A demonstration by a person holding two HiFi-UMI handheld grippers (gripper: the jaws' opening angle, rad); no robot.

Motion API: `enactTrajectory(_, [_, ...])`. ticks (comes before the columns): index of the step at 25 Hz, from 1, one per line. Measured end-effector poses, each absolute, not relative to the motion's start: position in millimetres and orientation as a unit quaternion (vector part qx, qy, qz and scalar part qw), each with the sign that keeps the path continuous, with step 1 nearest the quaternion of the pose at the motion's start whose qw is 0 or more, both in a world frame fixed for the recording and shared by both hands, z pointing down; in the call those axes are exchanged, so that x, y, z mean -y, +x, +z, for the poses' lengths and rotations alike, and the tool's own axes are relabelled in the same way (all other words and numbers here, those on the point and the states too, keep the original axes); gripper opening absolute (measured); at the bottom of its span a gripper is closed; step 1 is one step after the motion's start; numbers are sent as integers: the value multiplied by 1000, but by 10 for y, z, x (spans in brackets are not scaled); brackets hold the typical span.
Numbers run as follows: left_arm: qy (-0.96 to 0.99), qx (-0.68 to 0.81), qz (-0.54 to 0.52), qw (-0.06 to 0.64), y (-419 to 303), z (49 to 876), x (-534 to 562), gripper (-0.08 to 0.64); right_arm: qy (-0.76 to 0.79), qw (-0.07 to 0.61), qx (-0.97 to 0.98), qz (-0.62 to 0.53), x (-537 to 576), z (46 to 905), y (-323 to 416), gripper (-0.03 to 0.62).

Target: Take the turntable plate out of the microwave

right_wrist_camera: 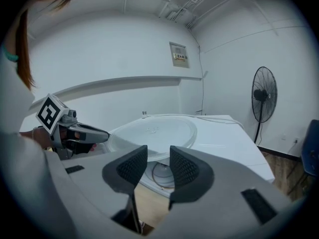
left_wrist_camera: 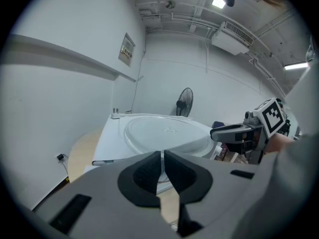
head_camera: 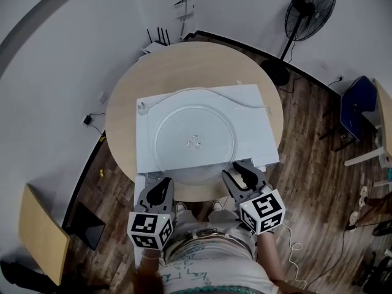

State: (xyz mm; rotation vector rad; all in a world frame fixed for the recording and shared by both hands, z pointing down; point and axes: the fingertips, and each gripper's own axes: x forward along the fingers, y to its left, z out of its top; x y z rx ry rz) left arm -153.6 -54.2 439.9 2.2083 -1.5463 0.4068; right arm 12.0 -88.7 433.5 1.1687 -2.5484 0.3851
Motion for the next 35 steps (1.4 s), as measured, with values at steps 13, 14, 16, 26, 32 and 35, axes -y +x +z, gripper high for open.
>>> enactTrajectory(13, [798,546,136,214,-1426,4421,705,29,425,189,875,136,1101,4358,190,114])
enactTrajectory(14, [798,547,135,215,-1421,4421,726,29,424,192,874,140,1125,4361,191,115])
enactTrajectory(16, [797,549,134,214,-1412,4418,767,29,424,193,872,150,1167,4365,196,107])
enactTrajectory(26, [792,557,132,213,-1405,4431,983,29,414,239,867,140,1406,4370,167,112])
enactTrajectory(32, [790,557,142,211,-1388,4442,1089,29,406,262,862,152,1531,4392,152,103])
enactTrajectory(35, [791,557,132,219,-1409,4445,1111,29,399,265,864,155,1546,4394,133,98])
